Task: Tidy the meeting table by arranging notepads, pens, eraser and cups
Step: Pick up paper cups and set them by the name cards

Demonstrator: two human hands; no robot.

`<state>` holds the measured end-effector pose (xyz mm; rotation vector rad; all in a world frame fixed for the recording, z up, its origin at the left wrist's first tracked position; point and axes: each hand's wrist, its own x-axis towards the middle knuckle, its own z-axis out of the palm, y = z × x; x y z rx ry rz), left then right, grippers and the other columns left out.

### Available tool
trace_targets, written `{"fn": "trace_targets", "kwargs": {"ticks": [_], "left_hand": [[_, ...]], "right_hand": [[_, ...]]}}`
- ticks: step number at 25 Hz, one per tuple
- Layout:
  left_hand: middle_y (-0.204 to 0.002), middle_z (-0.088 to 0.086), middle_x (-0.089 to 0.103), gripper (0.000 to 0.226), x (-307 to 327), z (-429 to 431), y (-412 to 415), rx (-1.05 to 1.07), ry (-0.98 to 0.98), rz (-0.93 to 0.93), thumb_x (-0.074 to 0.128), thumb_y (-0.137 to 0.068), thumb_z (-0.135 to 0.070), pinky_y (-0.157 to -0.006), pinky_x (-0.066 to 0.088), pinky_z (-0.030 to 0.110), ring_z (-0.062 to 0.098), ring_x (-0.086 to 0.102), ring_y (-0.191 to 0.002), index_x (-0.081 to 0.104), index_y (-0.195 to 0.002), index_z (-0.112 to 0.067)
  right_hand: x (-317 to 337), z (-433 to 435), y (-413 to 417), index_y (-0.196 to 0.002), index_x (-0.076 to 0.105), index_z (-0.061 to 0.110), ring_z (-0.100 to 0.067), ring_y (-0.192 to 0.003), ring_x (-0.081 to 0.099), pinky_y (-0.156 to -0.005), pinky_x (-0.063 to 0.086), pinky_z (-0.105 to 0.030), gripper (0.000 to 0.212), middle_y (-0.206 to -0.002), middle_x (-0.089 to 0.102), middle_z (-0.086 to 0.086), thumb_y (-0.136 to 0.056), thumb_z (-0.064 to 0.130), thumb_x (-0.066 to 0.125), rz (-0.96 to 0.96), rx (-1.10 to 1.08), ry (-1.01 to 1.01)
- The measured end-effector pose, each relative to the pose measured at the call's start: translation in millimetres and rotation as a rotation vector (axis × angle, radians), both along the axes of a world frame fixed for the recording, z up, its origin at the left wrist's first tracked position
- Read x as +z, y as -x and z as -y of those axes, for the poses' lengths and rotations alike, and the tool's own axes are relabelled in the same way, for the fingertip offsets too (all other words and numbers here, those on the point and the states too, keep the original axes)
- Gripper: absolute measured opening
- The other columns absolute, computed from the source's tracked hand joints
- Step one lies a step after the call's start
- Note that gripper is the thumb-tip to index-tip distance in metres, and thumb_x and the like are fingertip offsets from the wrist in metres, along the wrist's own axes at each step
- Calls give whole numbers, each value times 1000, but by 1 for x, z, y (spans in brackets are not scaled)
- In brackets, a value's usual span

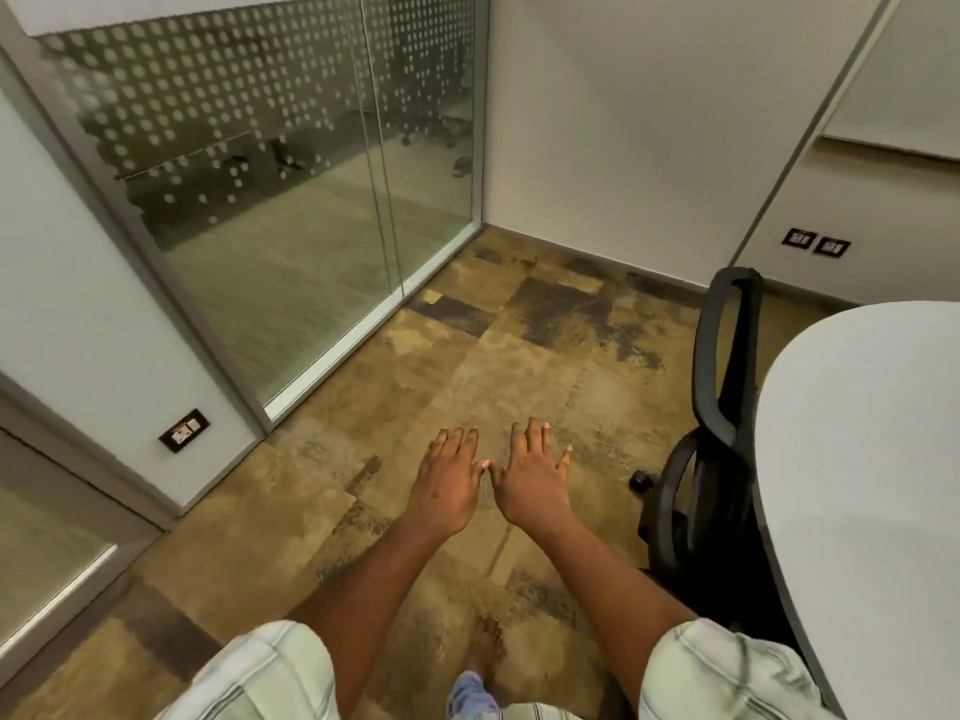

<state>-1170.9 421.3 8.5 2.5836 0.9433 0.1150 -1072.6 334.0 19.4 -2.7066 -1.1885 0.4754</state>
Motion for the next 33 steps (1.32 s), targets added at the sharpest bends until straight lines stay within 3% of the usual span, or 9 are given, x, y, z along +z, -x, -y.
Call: {"fn": "trace_targets", "kwargs": {"ticks": [12, 17, 23, 27, 33], "left_hand": [[-155, 5, 26, 48, 1, -185, -195, -95, 6, 41, 28, -102, -30, -119, 14, 34, 24, 13, -146, 23, -148, -15], [-154, 6, 26, 49, -13, -287, -322, -244, 36, 59, 31, -101, -30, -119, 14, 34, 24, 14, -146, 24, -148, -15], [-154, 6, 29, 54, 1, -384, -463, -453, 41, 88, 34, -99, -40, -118, 16, 35, 23, 15, -146, 27, -147, -17], [-153, 6, 31, 58, 15, -404, -535, -575, 58, 139, 32, -98, -47, -118, 15, 35, 23, 15, -146, 29, -147, -18], [-159, 3, 16, 86, 33, -415, -694, -728, 7, 146, 4, -81, -73, -121, 7, 38, 20, 1, -148, 19, -150, -23]], "right_hand": [[-1, -170, -187, -153, 2, 13, -28, -148, -11, -116, -4, -56, 68, -161, -8, -10, -100, 47, 27, -27, -173, -41], [-14, -252, -299, -153, 1, 15, -26, -148, -13, -116, -6, -55, 70, -161, -10, -7, -99, 51, 26, -29, -351, -26], [6, -324, -415, -153, 0, 14, -26, -147, -14, -116, -7, -56, 71, -161, -13, -6, -99, 53, 25, 1, -564, -58], [20, -336, -476, -153, -1, 15, -23, -147, -15, -116, -7, -54, 71, -161, -13, -4, -98, 55, 21, 91, -620, -103], [25, -329, -624, -154, 4, 15, -24, -148, -11, -116, -6, -53, 70, -162, -5, -4, -99, 54, 22, 152, -709, -117]]}}
